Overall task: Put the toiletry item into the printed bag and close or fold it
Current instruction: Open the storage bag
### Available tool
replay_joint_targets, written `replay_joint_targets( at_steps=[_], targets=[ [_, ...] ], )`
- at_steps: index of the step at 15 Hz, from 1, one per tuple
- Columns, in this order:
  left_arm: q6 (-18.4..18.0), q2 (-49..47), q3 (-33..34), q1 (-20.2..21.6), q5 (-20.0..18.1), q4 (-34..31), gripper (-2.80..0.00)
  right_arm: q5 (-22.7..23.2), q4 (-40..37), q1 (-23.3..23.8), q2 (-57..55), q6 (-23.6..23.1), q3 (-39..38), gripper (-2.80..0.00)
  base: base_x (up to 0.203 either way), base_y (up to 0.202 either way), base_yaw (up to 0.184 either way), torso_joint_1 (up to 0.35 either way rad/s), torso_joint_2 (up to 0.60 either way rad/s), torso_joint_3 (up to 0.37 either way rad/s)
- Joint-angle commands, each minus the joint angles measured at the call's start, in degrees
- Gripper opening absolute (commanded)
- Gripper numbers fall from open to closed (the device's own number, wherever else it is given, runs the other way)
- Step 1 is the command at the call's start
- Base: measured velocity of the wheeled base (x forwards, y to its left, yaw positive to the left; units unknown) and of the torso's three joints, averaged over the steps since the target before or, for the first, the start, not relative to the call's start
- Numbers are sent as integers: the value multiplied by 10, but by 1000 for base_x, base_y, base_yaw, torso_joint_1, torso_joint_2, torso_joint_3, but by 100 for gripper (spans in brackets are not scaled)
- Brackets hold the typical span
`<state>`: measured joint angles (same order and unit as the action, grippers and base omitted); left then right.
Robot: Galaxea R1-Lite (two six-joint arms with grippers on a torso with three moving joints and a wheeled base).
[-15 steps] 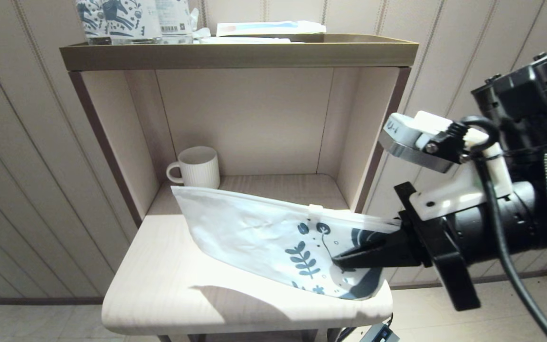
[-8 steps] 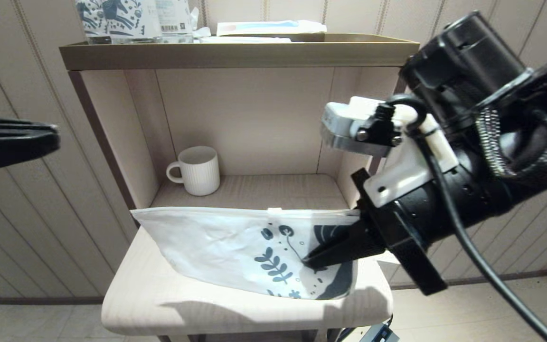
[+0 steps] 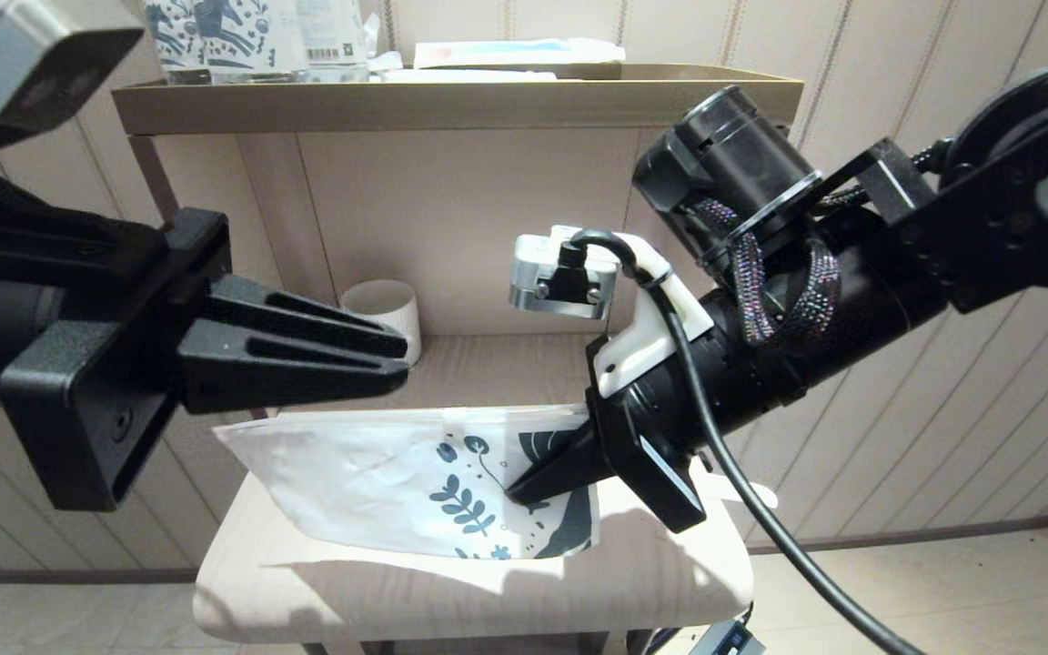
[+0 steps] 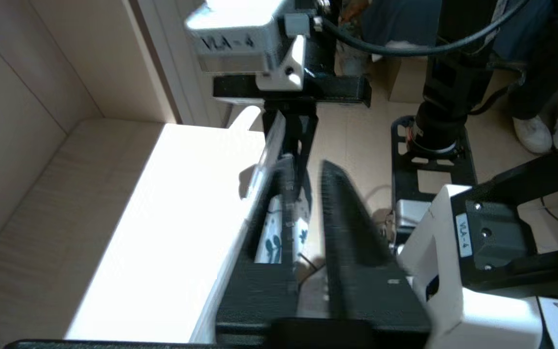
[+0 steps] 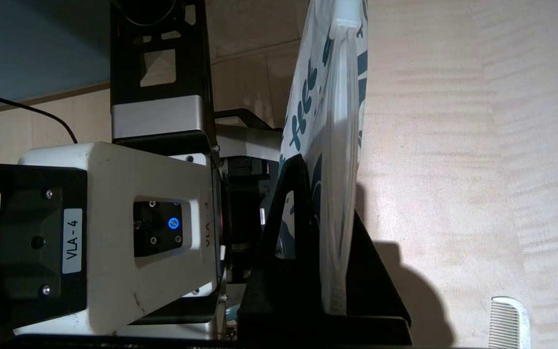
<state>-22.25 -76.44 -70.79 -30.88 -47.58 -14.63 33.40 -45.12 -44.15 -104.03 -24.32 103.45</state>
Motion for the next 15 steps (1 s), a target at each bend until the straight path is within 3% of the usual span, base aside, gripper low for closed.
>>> replay_joint_targets(
  at_steps=[1,10,15],
  targets=[
    [-2,8,14,-1,-2,-2,0,2,-2,-4,-1,-1,-3,-280,0,0,0,0,0,0],
    [-6,-16,16,-1,13,-7,0,2,4,-3,-5,0,0,-280,0,0,0,0,0,0],
    [-30,-63,11,-1,28,-6,0,2,18,-4,-12,0,0,-280,0,0,0,0,0,0]
  ],
)
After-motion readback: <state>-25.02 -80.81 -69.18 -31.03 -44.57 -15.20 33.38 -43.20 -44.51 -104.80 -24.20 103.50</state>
